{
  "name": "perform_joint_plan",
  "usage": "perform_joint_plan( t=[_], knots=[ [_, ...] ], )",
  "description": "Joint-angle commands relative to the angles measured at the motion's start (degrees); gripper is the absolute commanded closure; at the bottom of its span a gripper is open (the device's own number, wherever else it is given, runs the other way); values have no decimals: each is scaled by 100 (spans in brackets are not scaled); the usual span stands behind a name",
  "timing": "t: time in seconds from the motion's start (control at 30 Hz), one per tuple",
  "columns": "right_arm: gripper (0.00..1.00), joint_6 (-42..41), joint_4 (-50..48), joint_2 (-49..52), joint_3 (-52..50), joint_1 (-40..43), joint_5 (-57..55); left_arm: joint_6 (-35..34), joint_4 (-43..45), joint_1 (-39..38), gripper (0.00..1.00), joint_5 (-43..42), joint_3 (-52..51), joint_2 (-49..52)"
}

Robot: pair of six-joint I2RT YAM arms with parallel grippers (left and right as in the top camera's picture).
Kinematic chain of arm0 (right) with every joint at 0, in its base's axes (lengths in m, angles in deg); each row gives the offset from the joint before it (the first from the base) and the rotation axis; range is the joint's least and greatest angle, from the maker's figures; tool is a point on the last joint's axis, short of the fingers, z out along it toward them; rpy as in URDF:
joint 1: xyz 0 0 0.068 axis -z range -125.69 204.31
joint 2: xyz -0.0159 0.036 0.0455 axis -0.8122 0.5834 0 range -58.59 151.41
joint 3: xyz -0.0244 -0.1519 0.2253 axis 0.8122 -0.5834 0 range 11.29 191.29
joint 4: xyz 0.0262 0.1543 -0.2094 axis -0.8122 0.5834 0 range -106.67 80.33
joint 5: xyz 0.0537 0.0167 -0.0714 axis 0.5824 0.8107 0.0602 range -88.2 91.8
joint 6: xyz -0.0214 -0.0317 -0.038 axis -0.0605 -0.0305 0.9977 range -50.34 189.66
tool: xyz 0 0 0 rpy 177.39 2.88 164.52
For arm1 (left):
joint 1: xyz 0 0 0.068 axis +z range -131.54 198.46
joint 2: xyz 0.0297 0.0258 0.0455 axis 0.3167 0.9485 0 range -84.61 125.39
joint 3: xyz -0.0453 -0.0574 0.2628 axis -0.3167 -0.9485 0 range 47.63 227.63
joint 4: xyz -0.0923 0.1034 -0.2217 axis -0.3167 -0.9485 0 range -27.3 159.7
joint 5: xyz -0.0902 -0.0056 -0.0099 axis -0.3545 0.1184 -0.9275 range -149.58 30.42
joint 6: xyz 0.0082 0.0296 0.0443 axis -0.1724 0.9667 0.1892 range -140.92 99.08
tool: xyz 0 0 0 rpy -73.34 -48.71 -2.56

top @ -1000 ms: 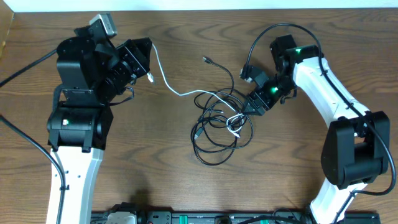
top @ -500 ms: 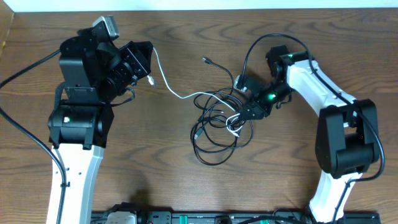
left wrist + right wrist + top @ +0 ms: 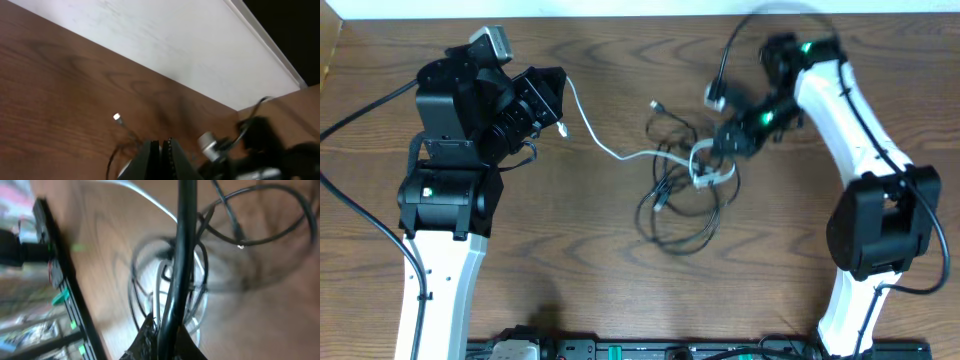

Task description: Untangle cables

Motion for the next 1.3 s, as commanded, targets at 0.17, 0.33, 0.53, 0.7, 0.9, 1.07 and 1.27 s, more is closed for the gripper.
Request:
perform_joint_plan(
  t=[0.17, 0.33, 0.53, 0.7, 0.9, 1.07, 1.27],
  knots=[
    [99, -2994, 72, -81, 2098, 37, -1379, 306, 4, 24, 93, 20, 68, 17],
    [99, -4072, 72, -79, 2245, 7, -2114, 308, -57, 24, 92, 223, 68, 17],
    [99, -3825, 221, -79, 2245, -236, -1867, 490, -247, 24, 93, 433, 68, 52],
    [99, -4387, 249, -79, 2245, -592, -2476, 496, -992, 24, 93, 511, 68, 378],
    [99, -5075, 170, -76, 2111, -1008, -3202, 835, -1801, 22, 78, 476, 68, 981],
    [99, -5364, 118, -76, 1853, -1215, -3556, 1464, -1985, 17, 57, 289, 68, 1215],
    [97, -5368, -240, -76, 1451, -1460, -3268, 1803, -1989, 20, 44, 302, 68, 1222]
  ],
)
